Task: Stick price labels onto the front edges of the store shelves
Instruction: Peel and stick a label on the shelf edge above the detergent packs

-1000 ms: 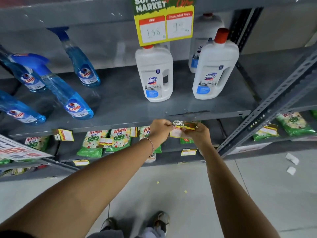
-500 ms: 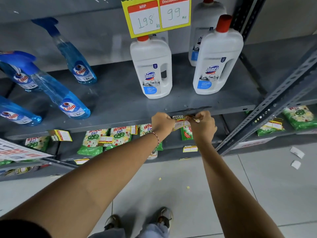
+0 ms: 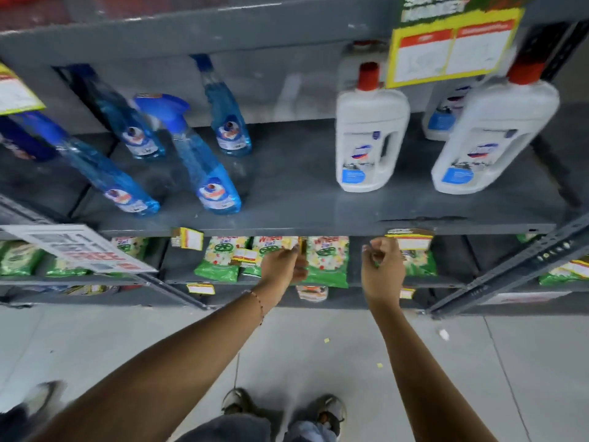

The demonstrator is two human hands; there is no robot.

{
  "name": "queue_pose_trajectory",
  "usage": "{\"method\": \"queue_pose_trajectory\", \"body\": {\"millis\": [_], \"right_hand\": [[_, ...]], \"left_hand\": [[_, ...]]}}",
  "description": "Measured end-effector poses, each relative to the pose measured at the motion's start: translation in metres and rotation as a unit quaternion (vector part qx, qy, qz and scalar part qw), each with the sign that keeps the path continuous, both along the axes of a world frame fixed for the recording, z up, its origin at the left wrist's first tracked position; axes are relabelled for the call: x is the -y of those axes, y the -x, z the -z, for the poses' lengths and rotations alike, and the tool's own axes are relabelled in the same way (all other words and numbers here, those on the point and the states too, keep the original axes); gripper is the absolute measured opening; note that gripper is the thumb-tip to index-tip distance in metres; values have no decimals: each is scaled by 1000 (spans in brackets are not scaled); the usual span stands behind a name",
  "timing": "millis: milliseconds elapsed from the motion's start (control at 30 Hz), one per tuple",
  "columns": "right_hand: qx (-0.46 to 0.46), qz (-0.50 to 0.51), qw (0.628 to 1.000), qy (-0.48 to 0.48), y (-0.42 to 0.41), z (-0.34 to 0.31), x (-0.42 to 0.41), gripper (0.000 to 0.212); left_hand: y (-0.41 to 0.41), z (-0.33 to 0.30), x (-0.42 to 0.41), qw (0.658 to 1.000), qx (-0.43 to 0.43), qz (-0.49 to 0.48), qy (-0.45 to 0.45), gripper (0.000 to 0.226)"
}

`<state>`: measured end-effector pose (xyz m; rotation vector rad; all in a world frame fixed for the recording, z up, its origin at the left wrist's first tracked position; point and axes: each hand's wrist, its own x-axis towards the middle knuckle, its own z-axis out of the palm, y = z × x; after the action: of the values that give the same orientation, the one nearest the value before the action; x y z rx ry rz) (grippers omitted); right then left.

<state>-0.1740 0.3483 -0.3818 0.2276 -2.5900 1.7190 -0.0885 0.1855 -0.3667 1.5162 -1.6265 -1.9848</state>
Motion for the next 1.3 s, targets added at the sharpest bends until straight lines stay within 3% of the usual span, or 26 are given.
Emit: {"method": "queue_pose_trajectory", "body": {"millis": [133, 233, 367, 433, 500, 600, 700, 800, 967, 1100, 1300], "right_hand": [[-13, -152, 988, -40, -49, -6, 70, 9], [-33, -234, 969, -70, -76, -17, 126, 8], [-49, -304, 947, -92, -107, -33, 206, 15], [-69, -333, 933, -117, -118, -39, 247, 22], [-74, -356, 921, -142, -126, -43, 284, 31], [-73, -360, 905, -216, -136, -40, 326, 40], [-82, -343, 899, -261, -143, -30, 345, 30], [-90, -319, 905, -266, -146, -24, 349, 18], [-88, -342, 900, -256, -144, -25, 339, 10], [-70, -355, 895, -262, -140, -31, 342, 4], [-29, -322, 910, -259, -142, -35, 349, 9]], "left_hand": [[-69, 7, 84, 992, -8, -109, -64, 9], [-113, 17, 147, 981, -36, -176, -67, 27], [-144, 22, 209, 983, 63, -146, 86, 29], [-148, 18, 231, 986, 50, -123, 101, 49], [-148, 15, 248, 990, 31, -87, 105, 46], [-148, 15, 263, 985, 46, -1, 164, 27], [-149, 17, 271, 981, 40, 38, 185, 18], [-154, 19, 278, 967, 80, 80, 226, 17], [-168, 23, 287, 935, 63, 145, 318, 11], [-173, 14, 293, 925, 22, 115, 361, 8], [-168, 4, 305, 932, 8, 108, 345, 6]]}}
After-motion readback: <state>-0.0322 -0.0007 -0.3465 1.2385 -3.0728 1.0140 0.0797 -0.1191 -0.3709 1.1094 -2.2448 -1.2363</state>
